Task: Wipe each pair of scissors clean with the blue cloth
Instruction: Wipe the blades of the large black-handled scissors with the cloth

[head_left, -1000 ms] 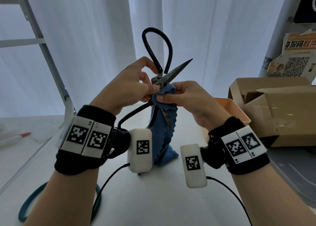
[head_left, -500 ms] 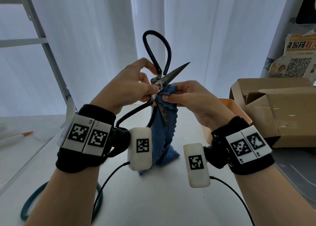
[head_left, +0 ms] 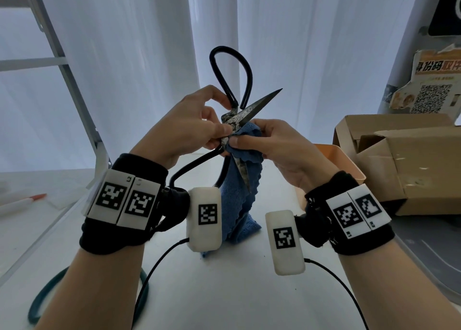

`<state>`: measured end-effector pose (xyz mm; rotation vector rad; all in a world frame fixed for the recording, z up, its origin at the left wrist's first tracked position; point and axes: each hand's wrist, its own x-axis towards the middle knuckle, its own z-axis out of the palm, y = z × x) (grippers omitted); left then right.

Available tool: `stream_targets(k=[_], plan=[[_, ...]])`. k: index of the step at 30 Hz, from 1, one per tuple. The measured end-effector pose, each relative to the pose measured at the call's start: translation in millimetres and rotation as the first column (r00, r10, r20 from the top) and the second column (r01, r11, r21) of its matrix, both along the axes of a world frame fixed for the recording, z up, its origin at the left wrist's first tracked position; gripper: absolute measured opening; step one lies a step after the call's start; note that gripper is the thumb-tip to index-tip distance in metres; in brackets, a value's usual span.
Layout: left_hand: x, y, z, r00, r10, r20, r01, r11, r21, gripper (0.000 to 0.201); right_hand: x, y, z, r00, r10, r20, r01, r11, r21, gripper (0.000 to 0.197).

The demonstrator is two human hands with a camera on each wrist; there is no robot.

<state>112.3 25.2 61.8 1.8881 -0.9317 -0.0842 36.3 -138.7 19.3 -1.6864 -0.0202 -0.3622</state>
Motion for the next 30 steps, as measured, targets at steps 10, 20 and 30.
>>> stream_targets(k=[10,20,30], plan=[[0.9,0.3,-0.7,1.0,-0.019,-0.003,0.019,1.0,-0.008,0.029,-2.3,1.0,1.9,1.0,0.026,-0.015,-0.026,0.999,0.039,0.024],[1.8,2.1,-0.1,0.999,0.007,0.032,-0.006,1.0,-0.028,0.029,1.8,5.0,-1.4,0.995,-0.095,0.011,0.093,0.99,0.101,0.041],[4.4,2.7,-0.6,0.999,0.027,0.039,-0.025,0.998,-0.049,0.031,0.4,7.2,-1.0,0.993,-0.113,-0.026,0.11,0.991,-0.081,0.022]])
